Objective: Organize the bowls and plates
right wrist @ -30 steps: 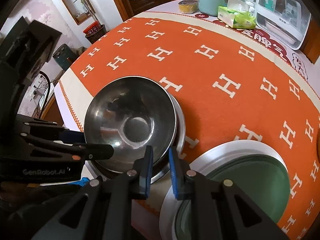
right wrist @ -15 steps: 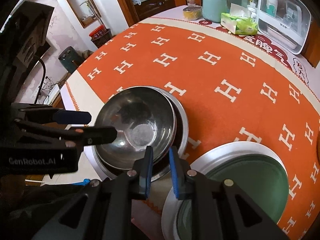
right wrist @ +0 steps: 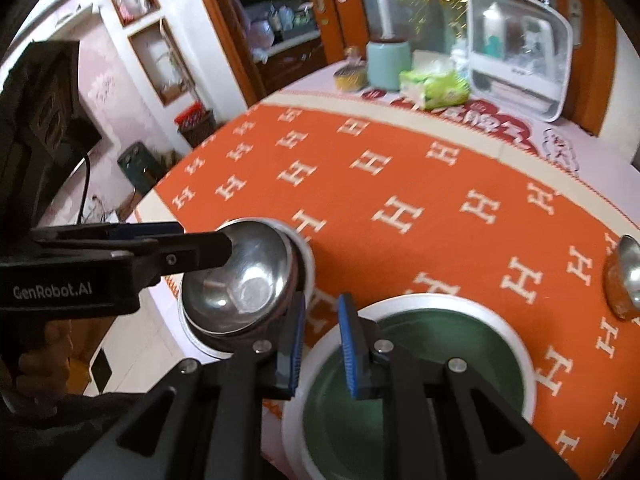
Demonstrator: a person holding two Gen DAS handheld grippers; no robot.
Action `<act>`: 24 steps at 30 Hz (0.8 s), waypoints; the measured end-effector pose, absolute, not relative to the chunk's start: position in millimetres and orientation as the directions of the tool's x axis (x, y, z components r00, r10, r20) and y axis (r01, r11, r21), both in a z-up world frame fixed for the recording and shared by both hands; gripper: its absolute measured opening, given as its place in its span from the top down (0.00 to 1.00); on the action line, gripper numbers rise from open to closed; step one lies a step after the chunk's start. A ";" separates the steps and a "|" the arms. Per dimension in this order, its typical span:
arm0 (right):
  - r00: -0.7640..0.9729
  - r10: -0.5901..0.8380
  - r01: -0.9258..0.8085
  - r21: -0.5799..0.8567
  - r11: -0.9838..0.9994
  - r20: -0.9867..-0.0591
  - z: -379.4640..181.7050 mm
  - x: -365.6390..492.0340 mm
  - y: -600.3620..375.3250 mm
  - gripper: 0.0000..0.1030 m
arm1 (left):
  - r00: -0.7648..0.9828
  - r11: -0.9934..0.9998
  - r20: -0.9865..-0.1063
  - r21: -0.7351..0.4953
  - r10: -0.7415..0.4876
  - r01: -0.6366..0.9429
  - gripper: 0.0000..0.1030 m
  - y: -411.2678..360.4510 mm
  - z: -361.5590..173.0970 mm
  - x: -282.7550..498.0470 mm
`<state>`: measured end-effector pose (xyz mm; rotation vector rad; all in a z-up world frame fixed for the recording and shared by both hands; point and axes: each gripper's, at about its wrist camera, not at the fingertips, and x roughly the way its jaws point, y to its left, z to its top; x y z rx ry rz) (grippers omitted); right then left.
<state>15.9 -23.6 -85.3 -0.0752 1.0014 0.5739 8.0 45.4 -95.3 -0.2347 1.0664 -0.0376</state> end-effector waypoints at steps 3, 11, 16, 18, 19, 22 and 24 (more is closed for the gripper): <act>0.445 0.425 -0.468 0.201 0.861 -0.788 -76.4 13.2 -45.1 0.83 | 0.503 0.976 -0.849 -0.212 -0.159 -0.050 0.37 24.8 -89.7 9.7; 0.522 0.401 -0.390 0.207 0.897 -0.753 -63.5 10.9 -108.3 0.69 | 0.519 0.981 -0.838 -0.191 -0.170 0.013 0.23 -36.4 -81.9 18.6; 0.557 0.371 -0.337 0.206 0.919 -0.743 -59.3 11.5 -146.9 0.52 | 0.515 0.980 -0.836 -0.195 -0.189 0.043 0.17 -76.3 -81.4 26.1; 0.564 0.356 -0.315 0.204 0.927 -0.745 -58.9 13.0 -163.8 0.48 | 0.516 0.979 -0.833 -0.199 -0.198 0.054 0.15 -89.7 -81.2 28.4; 0.567 0.350 -0.306 0.203 0.930 -0.746 -59.0 14.1 -170.6 0.46 | 0.516 0.978 -0.833 -0.199 -0.200 0.058 0.14 -97.3 -81.0 29.9; 0.577 0.330 -0.277 0.201 0.939 -0.747 -59.1 16.2 -195.7 0.41 | 0.514 0.975 -0.830 -0.208 -0.216 0.073 0.12 -120.1 -81.8 34.4; 0.583 0.321 -0.263 0.199 0.944 -0.746 -59.3 17.7 -213.3 0.38 | 0.511 0.973 -0.829 -0.214 -0.226 0.084 0.12 -133.4 -82.8 36.7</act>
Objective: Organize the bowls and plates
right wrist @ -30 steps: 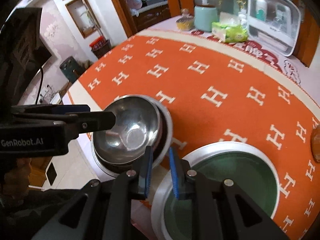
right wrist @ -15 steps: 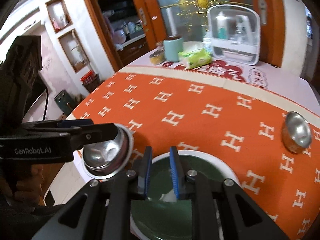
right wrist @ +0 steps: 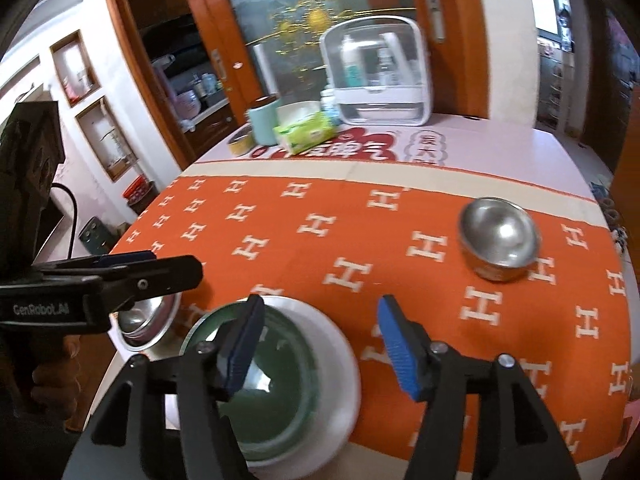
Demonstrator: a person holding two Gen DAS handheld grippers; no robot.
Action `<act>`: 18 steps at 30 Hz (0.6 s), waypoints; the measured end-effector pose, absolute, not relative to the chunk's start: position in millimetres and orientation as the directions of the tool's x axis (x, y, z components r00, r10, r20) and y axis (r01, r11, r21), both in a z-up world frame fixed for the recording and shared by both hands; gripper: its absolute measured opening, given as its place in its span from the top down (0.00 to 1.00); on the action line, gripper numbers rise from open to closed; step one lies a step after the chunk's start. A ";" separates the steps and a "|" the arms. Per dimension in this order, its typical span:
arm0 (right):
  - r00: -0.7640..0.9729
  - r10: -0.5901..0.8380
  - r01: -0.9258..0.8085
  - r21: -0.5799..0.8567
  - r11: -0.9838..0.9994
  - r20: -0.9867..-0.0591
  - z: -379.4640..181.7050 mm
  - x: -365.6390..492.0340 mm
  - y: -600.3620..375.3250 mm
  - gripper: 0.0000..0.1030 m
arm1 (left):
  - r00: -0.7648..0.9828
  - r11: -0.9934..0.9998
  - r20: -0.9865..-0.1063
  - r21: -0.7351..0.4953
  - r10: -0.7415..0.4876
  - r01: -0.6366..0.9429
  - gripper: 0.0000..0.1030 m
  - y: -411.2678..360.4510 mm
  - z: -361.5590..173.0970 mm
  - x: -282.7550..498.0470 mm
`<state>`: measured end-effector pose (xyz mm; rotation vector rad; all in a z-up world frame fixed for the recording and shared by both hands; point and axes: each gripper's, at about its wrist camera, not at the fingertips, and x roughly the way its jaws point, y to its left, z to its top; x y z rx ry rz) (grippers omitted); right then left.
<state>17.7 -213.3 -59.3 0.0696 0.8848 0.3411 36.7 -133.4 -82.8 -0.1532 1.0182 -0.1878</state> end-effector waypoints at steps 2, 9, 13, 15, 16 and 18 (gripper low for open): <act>0.590 0.313 -0.255 0.196 0.947 -0.744 -58.9 18.9 -227.0 0.37 | 0.511 0.972 -0.828 -0.216 -0.234 0.094 0.12 -149.3 -83.6 40.1; 0.622 0.266 -0.194 0.184 0.964 -0.737 -60.9 27.4 -282.0 0.37 | 0.491 0.968 -0.835 -0.219 -0.250 0.122 0.12 -200.3 -92.0 57.6; 0.643 0.212 -0.119 0.177 0.977 -0.736 -65.8 37.7 -316.6 0.37 | 0.468 0.968 -0.847 -0.211 -0.252 0.138 0.12 -229.0 -99.3 72.6; 0.649 0.190 -0.086 0.177 0.980 -0.737 -67.9 42.7 -330.5 0.37 | 0.460 0.968 -0.852 -0.205 -0.249 0.145 0.12 -240.8 -101.7 80.4; 0.653 0.180 -0.073 0.176 0.982 -0.735 -69.0 45.5 -336.7 0.37 | 0.458 0.969 -0.854 -0.201 -0.247 0.147 0.12 -246.1 -102.9 84.3; 0.664 0.162 -0.053 0.170 0.984 -0.730 -70.4 50.9 -346.5 0.37 | 0.458 0.971 -0.857 -0.188 -0.237 0.151 0.12 -256.9 -105.2 93.0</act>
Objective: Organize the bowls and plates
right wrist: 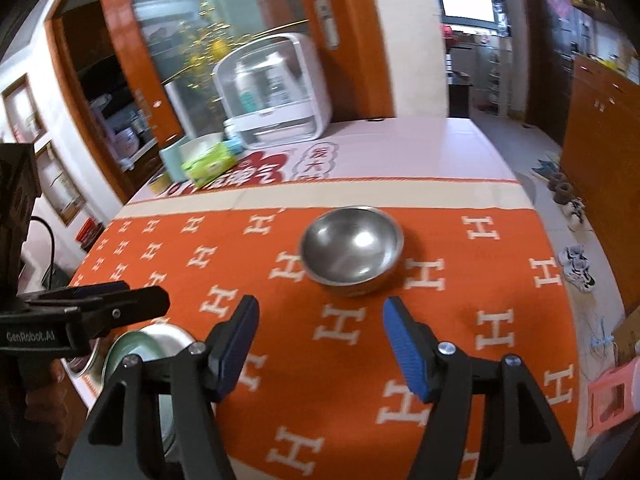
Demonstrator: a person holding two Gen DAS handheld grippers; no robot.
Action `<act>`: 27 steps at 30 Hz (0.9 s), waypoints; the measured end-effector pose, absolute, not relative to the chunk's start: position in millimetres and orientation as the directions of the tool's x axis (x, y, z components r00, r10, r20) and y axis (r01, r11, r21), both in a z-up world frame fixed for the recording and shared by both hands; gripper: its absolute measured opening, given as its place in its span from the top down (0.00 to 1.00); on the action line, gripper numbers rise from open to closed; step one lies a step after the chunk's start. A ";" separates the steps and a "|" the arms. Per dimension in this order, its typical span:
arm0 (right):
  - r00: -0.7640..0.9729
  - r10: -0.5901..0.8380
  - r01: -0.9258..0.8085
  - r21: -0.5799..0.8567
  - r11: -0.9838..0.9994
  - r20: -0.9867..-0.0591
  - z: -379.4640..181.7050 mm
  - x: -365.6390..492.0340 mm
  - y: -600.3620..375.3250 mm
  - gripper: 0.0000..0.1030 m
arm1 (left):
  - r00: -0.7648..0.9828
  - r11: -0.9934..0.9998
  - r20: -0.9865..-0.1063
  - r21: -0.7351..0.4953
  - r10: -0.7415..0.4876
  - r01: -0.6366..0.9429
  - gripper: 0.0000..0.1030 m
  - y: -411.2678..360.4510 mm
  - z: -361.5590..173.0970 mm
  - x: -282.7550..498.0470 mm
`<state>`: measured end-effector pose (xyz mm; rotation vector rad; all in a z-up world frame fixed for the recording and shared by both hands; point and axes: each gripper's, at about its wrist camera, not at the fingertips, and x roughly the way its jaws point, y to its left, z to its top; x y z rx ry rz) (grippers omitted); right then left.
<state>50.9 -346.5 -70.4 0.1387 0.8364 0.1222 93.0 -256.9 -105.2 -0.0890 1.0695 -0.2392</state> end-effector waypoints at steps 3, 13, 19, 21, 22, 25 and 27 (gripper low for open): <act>0.688 0.133 -0.032 0.154 0.988 -0.713 -73.6 59.1 -357.8 0.37 | 0.457 0.976 -0.863 -0.165 -0.213 0.143 0.12 -269.2 -109.8 108.0; 0.752 0.094 -0.032 0.106 0.994 -0.653 -91.6 83.0 -373.6 0.37 | 0.457 0.975 -0.863 -0.171 -0.216 0.140 0.12 -298.2 -130.9 151.9; 0.725 0.115 -0.053 0.112 0.992 -0.679 -113.7 101.4 -372.0 0.37 | 0.409 0.972 -0.883 -0.193 -0.231 0.133 0.12 -307.7 -156.4 170.1; 0.714 0.122 -0.054 0.119 0.991 -0.689 -119.6 104.4 -371.9 0.37 | 0.405 0.970 -0.883 -0.203 -0.239 0.130 0.12 -309.1 -162.3 174.4; 0.706 0.126 -0.052 0.127 0.991 -0.697 -123.4 106.5 -372.8 0.37 | 0.402 0.970 -0.883 -0.206 -0.242 0.130 0.12 -309.8 -165.1 176.7; 0.688 0.143 -0.042 0.157 0.987 -0.711 -131.1 110.0 -376.1 0.43 | 0.391 0.968 -0.886 -0.216 -0.248 0.124 0.12 -312.0 -174.8 183.7; 0.678 0.148 -0.038 0.167 0.985 -0.720 -135.9 112.2 -377.4 0.48 | 0.379 0.968 -0.890 -0.225 -0.252 0.116 0.15 -312.2 -182.3 188.5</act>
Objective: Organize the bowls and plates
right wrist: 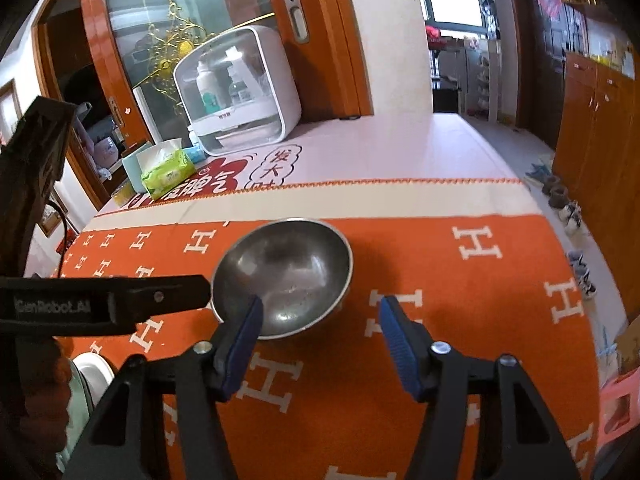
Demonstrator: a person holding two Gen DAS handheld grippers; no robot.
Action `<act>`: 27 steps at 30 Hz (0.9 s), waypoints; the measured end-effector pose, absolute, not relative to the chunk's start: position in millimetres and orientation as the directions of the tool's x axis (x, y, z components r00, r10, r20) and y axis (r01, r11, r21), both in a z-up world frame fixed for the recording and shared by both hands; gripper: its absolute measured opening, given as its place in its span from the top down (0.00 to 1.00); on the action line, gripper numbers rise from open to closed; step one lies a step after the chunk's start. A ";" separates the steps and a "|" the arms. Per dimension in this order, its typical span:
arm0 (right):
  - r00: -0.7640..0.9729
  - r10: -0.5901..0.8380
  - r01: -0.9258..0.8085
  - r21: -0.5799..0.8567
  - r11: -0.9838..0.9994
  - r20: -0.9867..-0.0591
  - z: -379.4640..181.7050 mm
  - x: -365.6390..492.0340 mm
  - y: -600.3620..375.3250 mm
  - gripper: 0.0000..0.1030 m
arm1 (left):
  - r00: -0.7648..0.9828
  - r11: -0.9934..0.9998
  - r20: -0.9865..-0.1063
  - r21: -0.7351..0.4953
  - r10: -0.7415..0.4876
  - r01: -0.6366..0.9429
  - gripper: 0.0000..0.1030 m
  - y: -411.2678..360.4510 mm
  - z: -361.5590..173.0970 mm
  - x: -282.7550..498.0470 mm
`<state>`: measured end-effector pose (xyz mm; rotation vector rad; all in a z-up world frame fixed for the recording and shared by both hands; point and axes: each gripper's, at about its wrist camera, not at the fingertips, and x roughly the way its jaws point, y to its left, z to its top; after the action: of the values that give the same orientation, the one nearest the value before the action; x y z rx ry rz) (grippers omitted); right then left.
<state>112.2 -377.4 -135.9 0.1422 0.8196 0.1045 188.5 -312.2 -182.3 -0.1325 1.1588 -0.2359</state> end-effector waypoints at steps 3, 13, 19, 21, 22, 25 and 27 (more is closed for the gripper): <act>0.655 0.159 -0.028 0.186 0.982 -0.739 -144.6 116.4 -379.5 0.56 | 0.361 0.967 -0.897 -0.230 -0.254 0.109 0.20 -314.1 -192.0 193.6; 0.619 0.196 -0.026 0.229 0.973 -0.761 -158.0 120.3 -378.2 0.74 | 0.287 0.963 -0.920 -0.250 -0.268 0.095 0.51 -319.2 -214.0 199.7; 0.601 0.195 0.000 0.244 0.970 -0.775 -161.7 120.4 -383.1 0.83 | 0.240 0.966 -0.936 -0.243 -0.257 0.089 0.58 -325.0 -222.5 200.0; 0.595 0.197 0.009 0.251 0.968 -0.779 -162.8 119.7 -384.5 0.84 | 0.228 0.965 -0.938 -0.246 -0.261 0.090 0.62 -327.7 -224.2 199.8; 0.594 0.199 0.010 0.254 0.967 -0.780 -162.7 119.3 -384.9 0.85 | 0.224 0.964 -0.938 -0.250 -0.264 0.091 0.67 -328.6 -224.6 199.0; 0.594 0.203 0.002 0.254 0.967 -0.778 -161.2 118.3 -383.5 0.87 | 0.216 0.961 -0.936 -0.262 -0.276 0.094 0.80 -330.1 -223.4 194.2; 0.592 0.204 -0.005 0.250 0.968 -0.780 -160.6 118.0 -382.1 0.88 | 0.212 0.960 -0.936 -0.266 -0.280 0.092 0.86 -333.8 -224.3 192.7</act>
<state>118.0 -382.1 -160.6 0.2317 0.9317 0.1226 192.7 -333.8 -224.3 -0.1651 1.3336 -0.2593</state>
